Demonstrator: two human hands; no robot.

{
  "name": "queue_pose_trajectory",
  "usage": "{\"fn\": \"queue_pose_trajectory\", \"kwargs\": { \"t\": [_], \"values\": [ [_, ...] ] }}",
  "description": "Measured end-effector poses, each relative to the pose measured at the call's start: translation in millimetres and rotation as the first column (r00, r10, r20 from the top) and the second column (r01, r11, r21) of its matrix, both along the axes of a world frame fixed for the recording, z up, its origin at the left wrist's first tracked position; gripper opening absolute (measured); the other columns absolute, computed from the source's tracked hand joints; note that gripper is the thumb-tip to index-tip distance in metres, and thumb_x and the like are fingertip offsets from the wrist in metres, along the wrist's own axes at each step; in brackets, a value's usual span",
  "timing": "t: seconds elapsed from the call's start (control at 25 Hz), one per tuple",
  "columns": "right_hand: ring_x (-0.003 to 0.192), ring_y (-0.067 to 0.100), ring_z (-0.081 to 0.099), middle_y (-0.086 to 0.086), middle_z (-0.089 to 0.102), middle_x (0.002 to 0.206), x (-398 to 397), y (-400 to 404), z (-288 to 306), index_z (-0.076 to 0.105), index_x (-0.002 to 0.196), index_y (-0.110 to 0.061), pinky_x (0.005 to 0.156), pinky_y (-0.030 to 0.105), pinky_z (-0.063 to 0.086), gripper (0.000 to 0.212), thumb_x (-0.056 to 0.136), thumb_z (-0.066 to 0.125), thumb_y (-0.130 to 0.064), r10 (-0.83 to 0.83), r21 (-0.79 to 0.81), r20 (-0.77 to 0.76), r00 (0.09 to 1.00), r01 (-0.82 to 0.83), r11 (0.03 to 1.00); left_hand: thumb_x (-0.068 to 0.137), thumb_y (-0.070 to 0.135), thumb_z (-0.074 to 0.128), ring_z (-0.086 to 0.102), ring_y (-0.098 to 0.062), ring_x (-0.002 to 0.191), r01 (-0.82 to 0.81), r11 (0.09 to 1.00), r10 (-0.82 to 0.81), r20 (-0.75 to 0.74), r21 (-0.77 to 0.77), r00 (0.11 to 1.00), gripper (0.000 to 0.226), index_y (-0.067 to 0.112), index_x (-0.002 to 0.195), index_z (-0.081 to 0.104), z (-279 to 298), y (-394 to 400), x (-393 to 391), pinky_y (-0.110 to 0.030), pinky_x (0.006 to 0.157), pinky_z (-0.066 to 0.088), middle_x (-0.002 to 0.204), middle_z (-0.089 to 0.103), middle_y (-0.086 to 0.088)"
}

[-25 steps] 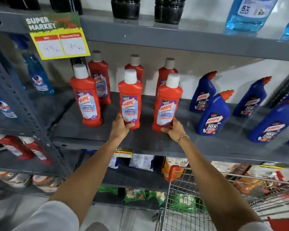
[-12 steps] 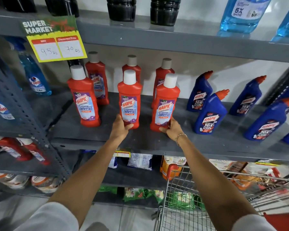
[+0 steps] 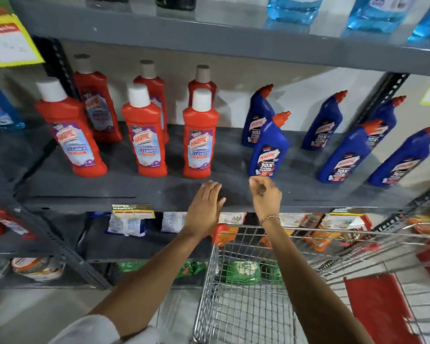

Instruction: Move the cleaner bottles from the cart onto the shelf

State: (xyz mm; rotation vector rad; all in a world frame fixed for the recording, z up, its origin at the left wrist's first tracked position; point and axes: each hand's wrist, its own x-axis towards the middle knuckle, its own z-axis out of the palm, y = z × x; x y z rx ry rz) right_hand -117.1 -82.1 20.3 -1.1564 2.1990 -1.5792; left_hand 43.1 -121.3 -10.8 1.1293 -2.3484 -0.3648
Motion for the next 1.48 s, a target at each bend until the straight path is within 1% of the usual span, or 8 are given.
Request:
{"fn": "queue_pose_trajectory", "kwargs": {
  "t": [0.12, 0.28, 0.48, 0.64, 0.84, 1.04, 1.28, 1.48],
  "values": [
    [0.084, 0.02, 0.062, 0.015, 0.068, 0.099, -48.4, 4.0, 6.8, 0.064, 0.096, -0.006, 0.075, 0.02, 0.052, 0.017, 0.08, 0.066, -0.01, -0.095, -0.079, 0.087, 0.992, 0.102, 0.992, 0.097, 0.042, 0.017, 0.051, -0.028, 0.126, -0.01, 0.998, 0.023, 0.235, -0.059, 0.972, 0.06, 0.003, 0.128, 0.05, -14.7, 0.1, -5.4, -0.039, 0.105, 0.039, 0.136, 0.054, -0.014],
    [0.122, 0.025, 0.05, 0.015, 0.049, 0.136, -91.6, -19.1, 11.5, 0.039, 0.131, -0.006, 0.099, 0.032, 0.047, 0.059, 0.078, 0.065, 0.003, 0.143, -0.028, 0.352, 0.925, -0.142, 0.989, 0.092, 0.044, 0.021, 0.04, -0.026, 0.134, -0.061, 0.998, 0.064, 0.351, -0.018, 0.934, 0.063, 0.002, 0.135, 0.04, -19.7, -4.8, -7.7, -0.039, 0.108, 0.028, 0.144, 0.043, -0.012],
    [0.105, 0.021, 0.059, 0.008, 0.062, 0.114, -113.2, -33.5, 8.6, 0.052, 0.115, -0.004, 0.098, 0.045, 0.049, 0.041, 0.077, 0.066, 0.002, 0.251, 0.045, 0.317, 0.914, -0.279, 0.959, 0.096, 0.045, 0.003, 0.049, -0.025, 0.128, -0.094, 0.995, 0.101, 0.433, -0.038, 0.896, 0.069, 0.004, 0.131, 0.046, -20.1, -4.6, -9.8, -0.038, 0.105, 0.033, 0.137, 0.053, -0.012],
    [0.101, 0.021, 0.063, 0.007, 0.066, 0.107, -123.5, -39.3, 5.3, 0.059, 0.104, -0.012, 0.097, 0.047, 0.05, 0.035, 0.073, 0.07, -0.001, 0.248, 0.065, 0.301, 0.921, -0.28, 0.958, 0.095, 0.046, 0.009, 0.048, -0.026, 0.129, -0.114, 0.99, 0.138, 0.436, -0.08, 0.889, 0.067, 0.004, 0.133, 0.045, -23.0, -4.4, -14.2, -0.04, 0.106, 0.034, 0.139, 0.051, -0.012],
    [0.103, 0.019, 0.061, 0.013, 0.064, 0.119, -124.3, -37.5, 11.8, 0.055, 0.116, -0.008, 0.098, 0.039, 0.049, 0.042, 0.077, 0.068, -0.002, 0.299, 0.079, 0.322, 0.898, -0.341, 0.937, 0.092, 0.045, 0.021, 0.04, -0.025, 0.135, -0.112, 0.984, 0.161, 0.422, -0.137, 0.892, 0.063, 0.004, 0.137, 0.037, -27.8, -4.1, -14.0, -0.038, 0.11, 0.025, 0.145, 0.044, -0.011],
    [0.114, 0.019, 0.057, 0.009, 0.059, 0.127, -116.2, -23.6, 13.4, 0.045, 0.129, -0.008, 0.099, 0.03, 0.045, 0.054, 0.08, 0.065, -0.001, 0.277, 0.081, 0.352, 0.894, -0.323, 0.943, 0.09, 0.053, -0.008, 0.028, -0.025, 0.141, -0.094, 0.99, 0.13, 0.428, -0.104, 0.894, 0.08, 0.003, 0.141, 0.027, -21.9, -2.1, -15.4, -0.037, 0.114, 0.017, 0.151, 0.032, -0.011],
    [0.13, 0.023, 0.044, 0.009, 0.048, 0.14, -89.6, 23.5, 0.5, 0.041, 0.135, -0.011, 0.108, 0.034, 0.035, 0.042, 0.094, 0.044, -0.014, 0.181, 0.193, 0.007, 0.983, -0.179, 0.965, 0.094, 0.044, 0.004, -0.005, -0.024, 0.146, -0.115, 0.99, 0.138, 0.522, -0.076, 0.842, 0.065, 0.003, 0.144, -0.006, -8.4, 4.4, -20.2, -0.033, 0.119, -0.001, 0.158, -0.003, -0.013],
    [0.145, 0.017, 0.009, 0.004, 0.013, 0.158, -65.6, 57.1, 11.0, 0.013, 0.146, -0.014, 0.117, 0.037, 0.025, 0.054, 0.098, 0.031, -0.029, 0.214, 0.163, -0.318, 0.924, -0.17, 0.972, 0.092, 0.05, 0.01, 0.003, -0.026, 0.145, -0.181, 0.941, 0.266, 0.293, -0.287, 0.918, 0.072, 0.002, 0.145, -0.001, 37.8, 23.1, -28.6, -0.036, 0.118, 0.008, 0.157, 0.008, -0.017]
  ]
}}
